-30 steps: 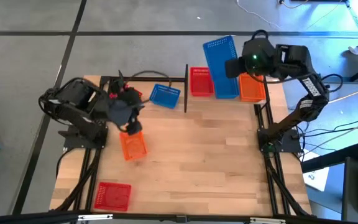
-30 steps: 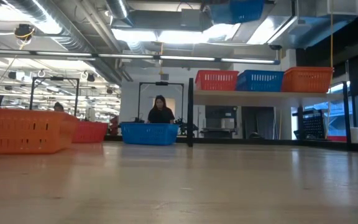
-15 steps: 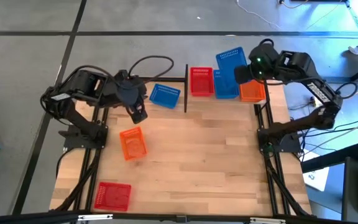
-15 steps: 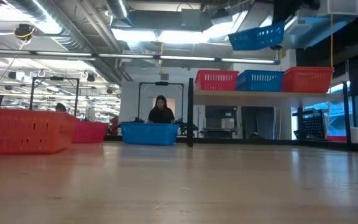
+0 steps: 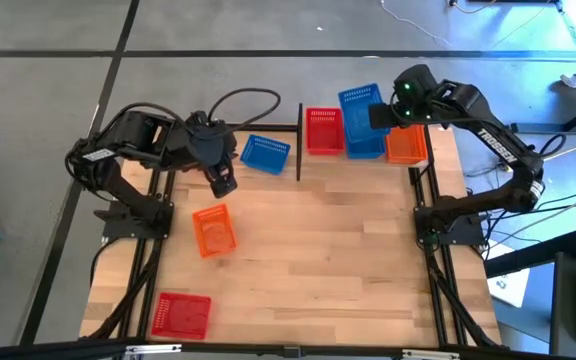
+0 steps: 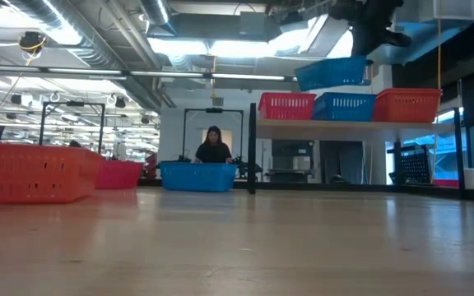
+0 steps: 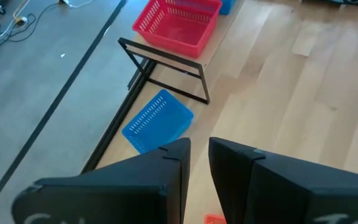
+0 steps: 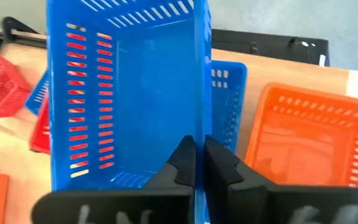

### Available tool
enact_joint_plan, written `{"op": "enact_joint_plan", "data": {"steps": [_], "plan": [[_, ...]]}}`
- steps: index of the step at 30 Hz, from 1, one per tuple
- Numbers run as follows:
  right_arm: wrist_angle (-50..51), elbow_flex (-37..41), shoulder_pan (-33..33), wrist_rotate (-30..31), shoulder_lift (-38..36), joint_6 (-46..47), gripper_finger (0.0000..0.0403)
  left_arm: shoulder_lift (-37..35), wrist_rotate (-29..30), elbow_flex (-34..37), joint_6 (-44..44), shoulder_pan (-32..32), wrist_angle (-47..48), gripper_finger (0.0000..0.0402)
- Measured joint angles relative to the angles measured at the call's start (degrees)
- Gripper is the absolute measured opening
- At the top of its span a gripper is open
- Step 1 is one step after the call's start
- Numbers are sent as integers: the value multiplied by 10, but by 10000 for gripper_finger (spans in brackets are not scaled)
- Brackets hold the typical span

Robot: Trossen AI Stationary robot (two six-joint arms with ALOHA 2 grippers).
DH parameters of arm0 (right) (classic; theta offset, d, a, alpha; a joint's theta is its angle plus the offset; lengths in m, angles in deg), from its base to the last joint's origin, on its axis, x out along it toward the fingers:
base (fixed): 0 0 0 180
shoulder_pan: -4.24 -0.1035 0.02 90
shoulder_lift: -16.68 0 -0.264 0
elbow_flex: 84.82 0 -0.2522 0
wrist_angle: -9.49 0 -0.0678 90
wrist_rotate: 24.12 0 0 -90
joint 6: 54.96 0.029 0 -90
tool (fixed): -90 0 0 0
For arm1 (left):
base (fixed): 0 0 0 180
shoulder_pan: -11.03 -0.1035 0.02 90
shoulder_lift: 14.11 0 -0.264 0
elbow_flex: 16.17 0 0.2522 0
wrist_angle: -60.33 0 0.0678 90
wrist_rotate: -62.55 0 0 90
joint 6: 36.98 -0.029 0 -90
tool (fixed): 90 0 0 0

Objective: Stack baskets on shelf by color
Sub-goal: Stack the bottom blue bin on top of the blue bin on the shelf, then stack the top red bin on top of the red bin on the shelf

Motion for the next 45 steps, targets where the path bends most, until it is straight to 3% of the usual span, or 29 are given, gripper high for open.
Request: {"op": "enact_joint_plan", "data": {"steps": [15, 18, 28, 45], "plan": [[-8, 51, -1, -2, 0, 47, 5, 0, 0, 0, 0, 0, 0, 51], [-14, 56, 0, -28, 0, 61, 18, 0, 0, 0, 0, 0, 0, 51], [-12, 57, 3, -30, 0, 61, 79, 0, 0, 0, 0, 0, 0, 51], [-10, 57, 3, -16, -20, 75, 82, 0, -33, 0, 0, 0, 0, 51]]}}
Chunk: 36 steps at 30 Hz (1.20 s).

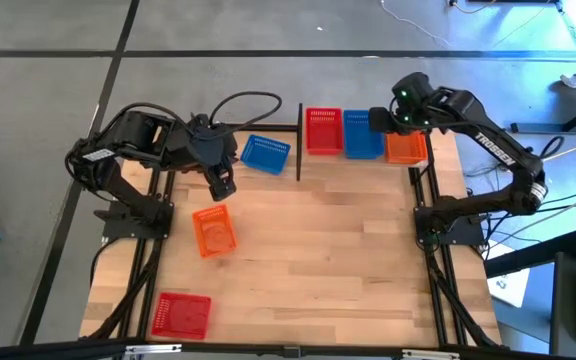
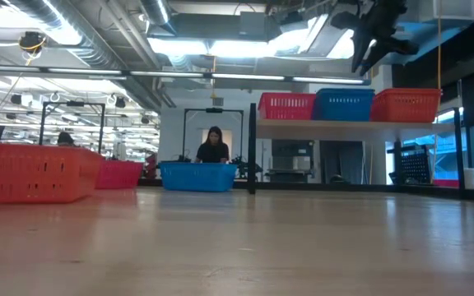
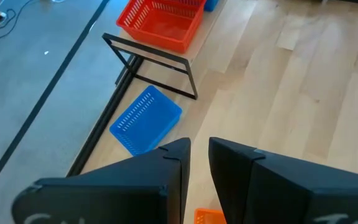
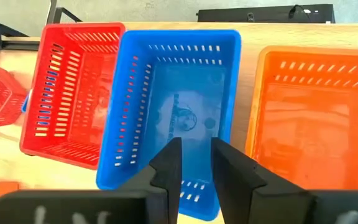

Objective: Stack baskets on shelf by color
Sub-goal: Stack the top red bin on top of the red bin on the shelf

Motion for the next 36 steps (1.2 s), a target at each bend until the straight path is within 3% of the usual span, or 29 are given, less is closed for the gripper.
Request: {"op": "enact_joint_plan", "data": {"steps": [7, 11, 14, 25, 31, 34, 36], "plan": [[-36, 0, -1, -3, -22, -12, 82, 0, 0, 0, 0, 0, 0, 51], [-93, 0, -26, -61, -55, -94, 81, 0, -11, 0, 32, 0, 10, 51], [-110, 0, -71, -103, -82, -142, 81, 0, -41, 0, 91, 0, 39, 51], [-113, 0, -278, -106, -104, -273, 81, 0, -157, 115, 181, 10, 37, 51], [-113, 0, -344, -105, -103, -301, 81, 0, -252, 186, 191, 36, 36, 51], [-113, 0, -366, -105, -103, -299, 81, 0, -301, 214, 254, 46, 36, 51], [-113, 0, -379, -105, -103, -287, 81, 0, -289, 227, 310, 50, 36, 51]]}}
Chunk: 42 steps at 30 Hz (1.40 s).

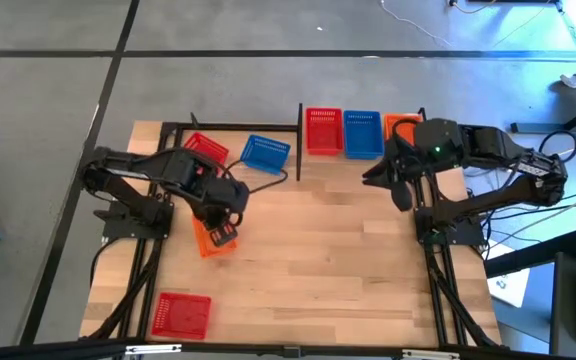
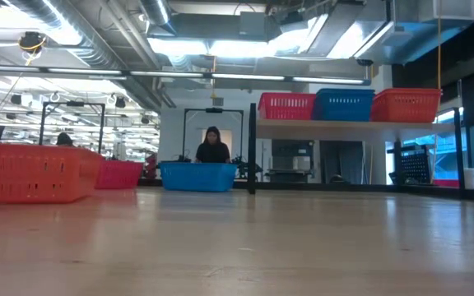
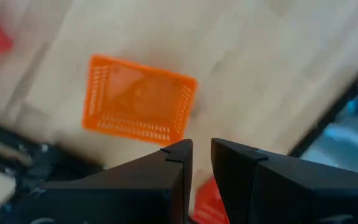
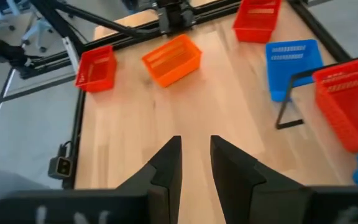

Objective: Stack baskets on shelf by color
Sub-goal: Stack the top red bin on top of the red bin on the shelf

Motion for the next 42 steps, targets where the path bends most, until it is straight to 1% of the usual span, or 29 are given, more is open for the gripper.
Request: {"op": "enact_joint_plan", "data": {"steps": [4, 7, 10, 15, 18, 20, 25, 29, 31, 36, 39, 42], "plan": [[-4, 0, -21, 0, 0, -1, 81, 0, 79, 12, 68, -6, 0, 51], [-20, 0, -30, 0, 1, 3, 81, 0, 117, 13, 93, -30, 0, 51], [-37, 0, -37, 0, 1, 2, 81, 0, 142, 13, 91, -66, 0, 51], [-45, 0, -38, 0, 1, -19, 81, -1, 152, 27, 27, -146, 0, 51], [-45, 0, -38, 0, 1, -45, 81, -1, 147, 61, -14, -203, 0, 51], [-45, 0, -38, 0, 1, -62, 81, -1, 127, 88, -46, -246, -1, 51], [-45, 0, -38, 0, 1, -92, 81, 6, 141, 135, -116, -335, -33, 51], [-46, 0, -38, 0, 1, -91, 81, 9, 133, 153, -157, -373, -42, 51], [-47, 0, -37, 0, 1, -91, 81, 8, 138, 158, -182, -389, -40, 51], [-47, 0, -35, 17, 1, -81, 81, 9, 140, 158, -257, -411, -42, 54], [-47, 0, -34, 31, 1, -75, 81, 11, 145, 158, -261, -427, -46, 68], [-47, 0, -34, 37, 1, -75, 81, 20, 172, 158, -251, -439, -50, 83]]}}
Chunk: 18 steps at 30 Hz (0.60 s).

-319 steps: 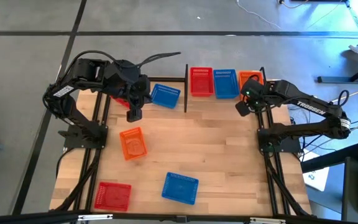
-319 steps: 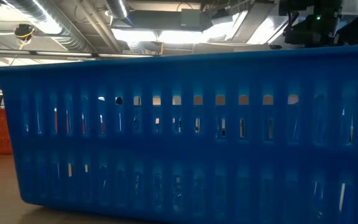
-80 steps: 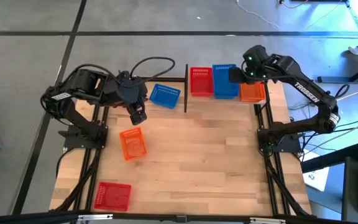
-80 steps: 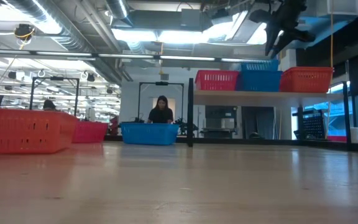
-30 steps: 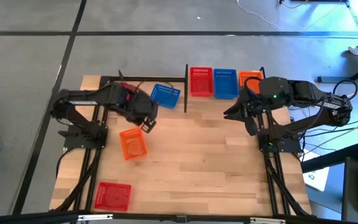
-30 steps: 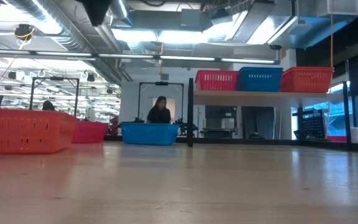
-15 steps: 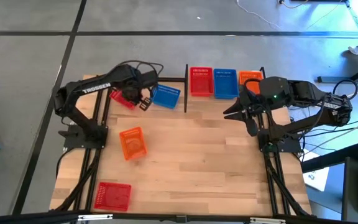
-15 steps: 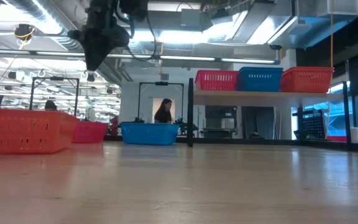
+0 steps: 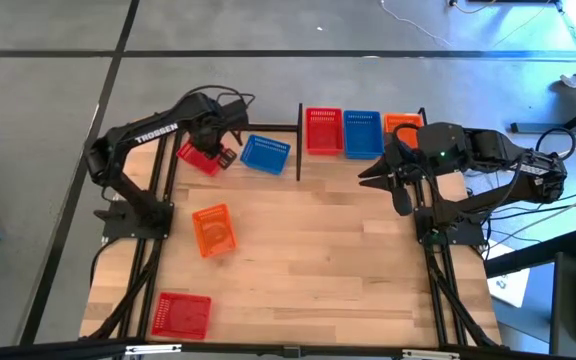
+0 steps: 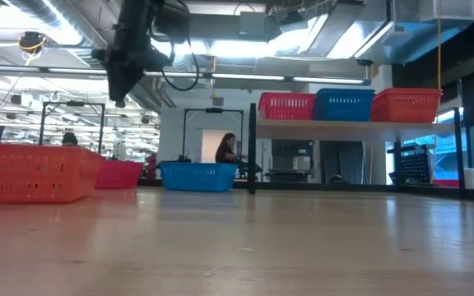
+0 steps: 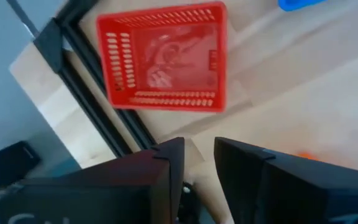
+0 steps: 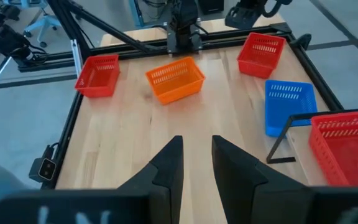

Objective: Stack baskets on shelf by color
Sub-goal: Stack the top red bin on top of the red bin on the shelf

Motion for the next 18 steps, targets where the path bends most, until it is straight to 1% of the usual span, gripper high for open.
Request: {"op": "enact_joint_plan", "data": {"steps": [3, 7, 10, 12, 14, 18], "plan": [[0, 0, 0, 0, 0, 2, 81, 6, 11, 0, -7, -9, -13, 87], [0, 0, 0, 0, 0, 2, 81, 5, 10, 0, 55, -10, -52, 85], [0, 0, 0, 0, 0, 2, 81, 6, -10, 5, 64, -10, -89, 87], [0, 0, 0, 0, 0, 2, 81, 7, -38, 24, 64, -10, -122, 87], [0, 0, 0, 0, 0, 2, 81, 8, -55, 50, 63, -10, -146, 85], [0, 0, 0, 0, 0, 3, 81, 8, -50, 116, 64, -10, -189, 84]]}}
